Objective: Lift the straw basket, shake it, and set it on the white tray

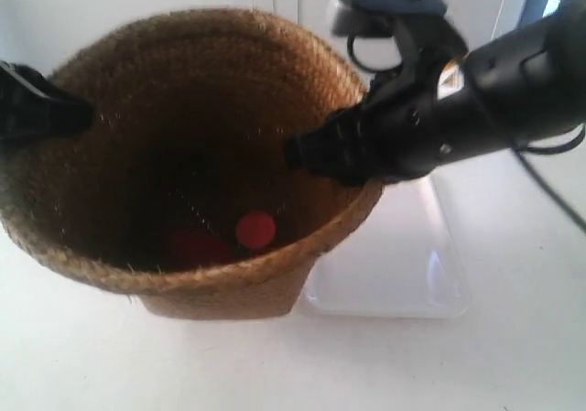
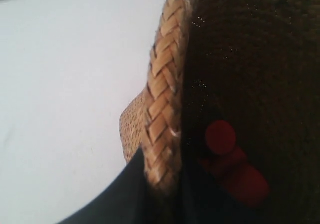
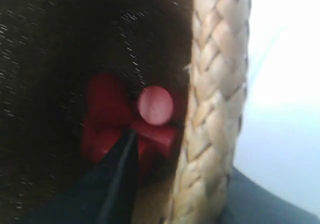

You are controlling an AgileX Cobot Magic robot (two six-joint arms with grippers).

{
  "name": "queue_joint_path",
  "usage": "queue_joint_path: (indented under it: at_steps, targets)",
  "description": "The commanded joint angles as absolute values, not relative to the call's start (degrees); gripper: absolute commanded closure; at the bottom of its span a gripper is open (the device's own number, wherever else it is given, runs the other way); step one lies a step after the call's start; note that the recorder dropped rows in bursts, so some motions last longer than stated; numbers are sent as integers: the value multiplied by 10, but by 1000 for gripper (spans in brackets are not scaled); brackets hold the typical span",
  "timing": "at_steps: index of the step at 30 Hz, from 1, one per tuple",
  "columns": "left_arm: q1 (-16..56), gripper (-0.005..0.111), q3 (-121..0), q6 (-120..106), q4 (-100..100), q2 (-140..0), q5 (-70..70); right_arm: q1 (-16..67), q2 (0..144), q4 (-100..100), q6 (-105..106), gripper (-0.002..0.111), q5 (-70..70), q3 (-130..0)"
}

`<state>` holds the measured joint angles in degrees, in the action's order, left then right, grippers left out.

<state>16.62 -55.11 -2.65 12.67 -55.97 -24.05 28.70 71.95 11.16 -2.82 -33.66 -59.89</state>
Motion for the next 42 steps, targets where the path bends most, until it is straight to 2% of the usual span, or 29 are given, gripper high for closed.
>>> queue_joint_path:
  at_steps: [1, 4, 5, 12, 42]
  targets:
    - [168, 107, -623, -49, 148, -490, -231, 293, 604, 106, 0, 108, -291, -633]
    - [174, 107, -517, -121, 157, -546, -206, 299, 655, 91, -3, 108, -199, -520]
    - [158, 107, -486, -68, 156, -570, -207, 283, 700, 95, -41, 108, -260, -514]
    - [150, 107, -494, -64, 171, -548, -157, 291, 685, 101, -28, 108, -239, -550]
    - [150, 107, -494, -62, 173, -548, -167, 291, 716, 93, -32, 108, -256, -492]
